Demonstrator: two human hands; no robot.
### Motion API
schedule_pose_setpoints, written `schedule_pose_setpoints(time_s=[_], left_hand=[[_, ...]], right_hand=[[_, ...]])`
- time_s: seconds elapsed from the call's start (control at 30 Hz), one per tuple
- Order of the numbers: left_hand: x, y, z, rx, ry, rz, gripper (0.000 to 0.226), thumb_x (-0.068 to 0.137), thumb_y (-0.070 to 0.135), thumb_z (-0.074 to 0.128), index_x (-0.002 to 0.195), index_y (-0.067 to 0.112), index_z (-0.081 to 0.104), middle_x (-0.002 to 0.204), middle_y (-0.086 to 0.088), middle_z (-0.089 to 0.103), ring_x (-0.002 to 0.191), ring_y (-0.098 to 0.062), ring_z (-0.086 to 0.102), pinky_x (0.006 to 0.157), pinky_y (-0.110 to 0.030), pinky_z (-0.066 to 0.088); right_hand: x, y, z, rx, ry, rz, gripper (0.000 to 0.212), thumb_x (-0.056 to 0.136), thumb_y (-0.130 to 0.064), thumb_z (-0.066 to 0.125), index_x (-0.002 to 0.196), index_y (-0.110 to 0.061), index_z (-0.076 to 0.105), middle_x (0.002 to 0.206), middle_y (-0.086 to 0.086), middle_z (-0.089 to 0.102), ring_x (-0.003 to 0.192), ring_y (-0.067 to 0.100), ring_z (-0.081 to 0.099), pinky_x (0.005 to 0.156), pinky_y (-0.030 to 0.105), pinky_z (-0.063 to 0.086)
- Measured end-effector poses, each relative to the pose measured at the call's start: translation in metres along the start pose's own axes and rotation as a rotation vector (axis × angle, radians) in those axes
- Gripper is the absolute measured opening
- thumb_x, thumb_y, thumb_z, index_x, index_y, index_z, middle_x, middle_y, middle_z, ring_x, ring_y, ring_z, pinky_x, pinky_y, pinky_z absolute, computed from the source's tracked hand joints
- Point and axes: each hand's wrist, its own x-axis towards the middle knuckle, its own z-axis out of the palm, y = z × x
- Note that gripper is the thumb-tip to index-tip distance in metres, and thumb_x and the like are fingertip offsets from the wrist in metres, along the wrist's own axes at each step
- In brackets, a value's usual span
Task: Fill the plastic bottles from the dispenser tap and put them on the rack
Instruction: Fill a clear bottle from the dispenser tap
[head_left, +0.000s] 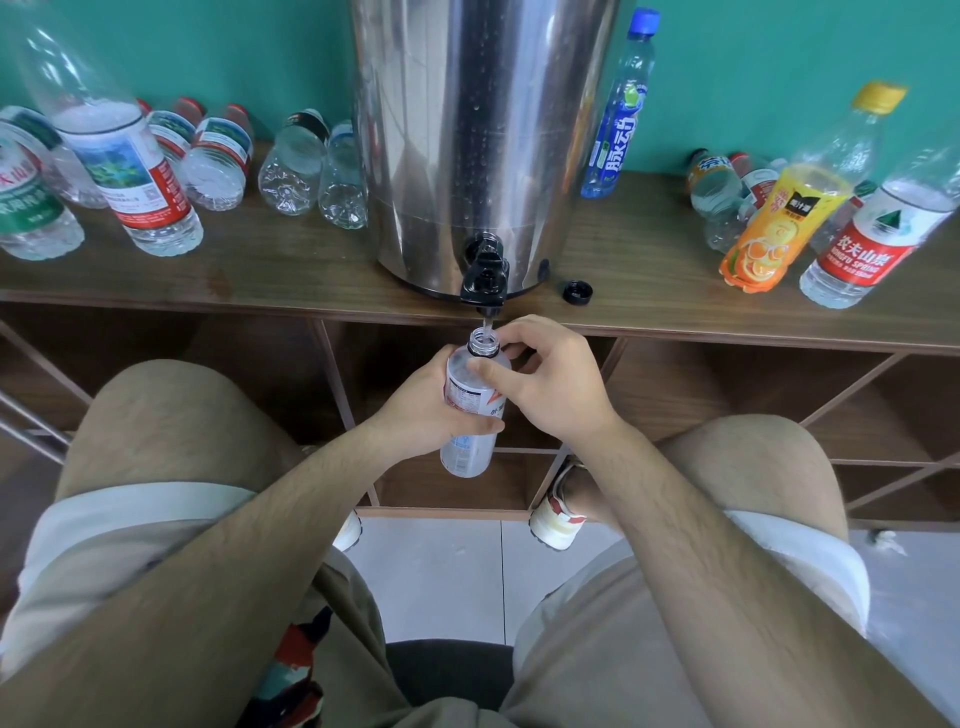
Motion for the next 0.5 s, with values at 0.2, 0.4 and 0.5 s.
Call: schedule_pose_setpoints(time_s=[0.2, 0.4, 0.5], left_hand=[[0.0002, -0.0023, -0.0001, -0.002, -0.009, 0.01, 0.078, 0.071, 0.025, 0.095, 0.133, 0.039, 0.049, 0.117, 0.019, 0.067, 0.105, 0.011, 0.063, 0.079, -0.013, 0.047], [0.0005, -0.0044, -0.0005, -0.007, -0.02, 0.009, 0.076, 0.072, 0.022, 0.094, 0.132, 0.035, 0.05, 0.117, 0.016, 0.068, 0.105, 0.007, 0.065, 0.083, -0.016, 0.049], [0.0009, -0.0039, -0.0002, -0.007, -0.023, 0.013, 0.076, 0.073, 0.021, 0.094, 0.134, 0.034, 0.05, 0.118, 0.016, 0.068, 0.107, 0.004, 0.066, 0.084, -0.016, 0.049]], right_hand=[[-0.0002, 0.0003, 0.0004, 0.0, -0.005, 0.004, 0.023, 0.086, -0.026, 0.085, 0.104, -0.012, 0.08, 0.097, -0.004, 0.073, 0.086, 0.011, 0.065, 0.07, 0.014, 0.045], [-0.0006, 0.0001, 0.0005, -0.005, -0.006, 0.004, 0.023, 0.086, -0.025, 0.084, 0.104, -0.012, 0.08, 0.097, -0.003, 0.073, 0.086, 0.012, 0.065, 0.07, 0.018, 0.048], [-0.0006, 0.0003, -0.0002, -0.01, -0.007, 0.006, 0.023, 0.087, -0.026, 0.084, 0.105, -0.012, 0.08, 0.097, -0.002, 0.073, 0.086, 0.012, 0.065, 0.069, 0.017, 0.048]])
